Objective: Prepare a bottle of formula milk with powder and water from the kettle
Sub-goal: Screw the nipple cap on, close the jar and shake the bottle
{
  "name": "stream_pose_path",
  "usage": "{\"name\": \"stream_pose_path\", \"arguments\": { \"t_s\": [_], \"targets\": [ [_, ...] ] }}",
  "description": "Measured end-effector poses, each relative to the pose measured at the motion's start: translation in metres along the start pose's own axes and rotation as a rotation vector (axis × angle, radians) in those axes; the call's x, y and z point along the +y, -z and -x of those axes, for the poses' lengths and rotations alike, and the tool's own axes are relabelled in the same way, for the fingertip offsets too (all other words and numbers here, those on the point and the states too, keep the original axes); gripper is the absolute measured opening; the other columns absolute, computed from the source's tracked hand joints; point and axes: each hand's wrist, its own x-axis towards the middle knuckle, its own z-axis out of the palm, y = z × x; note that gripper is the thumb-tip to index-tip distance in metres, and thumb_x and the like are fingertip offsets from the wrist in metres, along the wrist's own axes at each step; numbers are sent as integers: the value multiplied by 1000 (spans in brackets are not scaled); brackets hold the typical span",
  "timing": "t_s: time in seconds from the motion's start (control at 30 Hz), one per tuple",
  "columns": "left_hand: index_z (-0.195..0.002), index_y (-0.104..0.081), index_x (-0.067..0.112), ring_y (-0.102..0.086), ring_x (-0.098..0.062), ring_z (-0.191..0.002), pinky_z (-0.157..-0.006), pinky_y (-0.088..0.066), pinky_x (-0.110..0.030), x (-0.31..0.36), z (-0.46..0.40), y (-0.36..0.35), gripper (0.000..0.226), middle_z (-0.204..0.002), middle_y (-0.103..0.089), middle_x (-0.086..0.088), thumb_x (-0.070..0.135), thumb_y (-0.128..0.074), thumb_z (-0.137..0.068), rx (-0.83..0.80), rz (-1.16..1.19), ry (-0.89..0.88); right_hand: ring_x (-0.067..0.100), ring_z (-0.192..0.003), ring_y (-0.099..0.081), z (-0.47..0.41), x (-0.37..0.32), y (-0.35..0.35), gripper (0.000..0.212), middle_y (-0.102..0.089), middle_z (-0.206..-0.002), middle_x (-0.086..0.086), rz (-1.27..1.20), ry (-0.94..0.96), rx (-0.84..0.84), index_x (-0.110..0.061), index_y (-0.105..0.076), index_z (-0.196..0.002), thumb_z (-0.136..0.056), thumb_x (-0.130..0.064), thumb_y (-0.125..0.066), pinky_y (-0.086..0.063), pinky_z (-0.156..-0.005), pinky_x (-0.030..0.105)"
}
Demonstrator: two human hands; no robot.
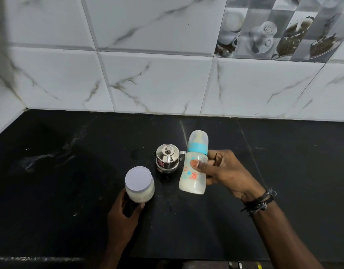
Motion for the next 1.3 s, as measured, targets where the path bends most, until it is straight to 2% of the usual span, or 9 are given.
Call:
{"name": "stream_pose_path", "arguments": {
  "t_s": [0.17, 0.33, 0.47, 0.6, 0.77, 0.93, 1.07, 1.2, 1.3],
  "targets": [
    [-134, -54, 22, -59, -10, -117, -98, -49, -32, -5, -1, 0, 70, -128, -63, 4, 14, -84, -72, 9, -1, 8, 24, -93, -75, -3, -2, 0, 42, -77, -99, 12, -76, 57, 111, -1, -67, -113, -78, -22, -71, -63, -72, 36],
    [-135, -53, 21, -59, -10, -118, -96, -46, -27, -4, -1, 0, 70, -129, -62, 4, 13, -84, -72, 4, 14, 2, 26, -98, -74, 0, 1, 1, 38, -77, -104, 13, 10, 3, -3, -2, -67, -116, -81, -18, -72, -61, -79, 43],
    [-134, -53, 21, -58, -9, -117, -96, -45, -27, -4, -1, -1, 69, -129, -62, 5, 15, -84, -72, 3, 7, 1, 23, -92, -76, -3, -1, 1, 36, -78, -99, 10, -64, 59, 122, -2, -67, -114, -82, -18, -70, -63, -72, 35],
    [-134, -53, 21, -59, -11, -116, -95, -46, -28, -4, -1, 0, 70, -128, -62, 4, 15, -84, -72, 6, 3, -2, 25, -96, -75, 1, 1, 0, 38, -77, -102, 12, -25, 24, -1, -4, -68, -113, -78, -19, -72, -63, -73, 37],
    [-134, -53, 20, -58, -10, -116, -95, -45, -26, -3, -1, -1, 70, -128, -61, 5, 13, -84, -72, 7, 8, 0, 25, -95, -75, -3, 2, 2, 41, -77, -100, 11, -64, 78, 110, -3, -67, -115, -79, -21, -71, -63, -76, 39],
    [-134, -54, 20, -59, -11, -117, -96, -46, -29, -4, -2, 0, 70, -128, -62, 3, 14, -84, -72, -4, -2, -3, 27, -97, -74, 3, 4, -1, 37, -77, -102, 12, 19, 34, -45, -4, -68, -115, -81, -18, -72, -62, -76, 39],
    [-134, -54, 22, -59, -6, -115, -94, -45, -24, -4, -1, 0, 68, -126, -63, 7, 14, -84, -72, 1, 1, -3, 24, -92, -76, -1, 5, -2, 30, -78, -98, 12, -46, 87, 75, -2, -67, -114, -86, -12, -69, -61, -70, 32],
    [-129, -54, 33, -58, 8, -109, -92, -48, -19, -1, -1, 1, 67, -120, -61, 21, 15, -84, -72, 6, -1, -8, 27, -95, -75, 2, 5, -4, 32, -77, -101, 13, 11, 44, -18, -3, -68, -115, -85, -14, -70, -62, -73, 36],
    [-131, -54, 27, -59, 0, -112, -92, -46, -21, -2, -1, 0, 67, -122, -62, 16, 15, -84, -72, 12, -6, -5, 28, -94, -75, 1, 0, 1, 33, -77, -99, 13, 1, 68, 18, -2, -68, -113, -83, -15, -71, -62, -74, 39]
  ]
}}
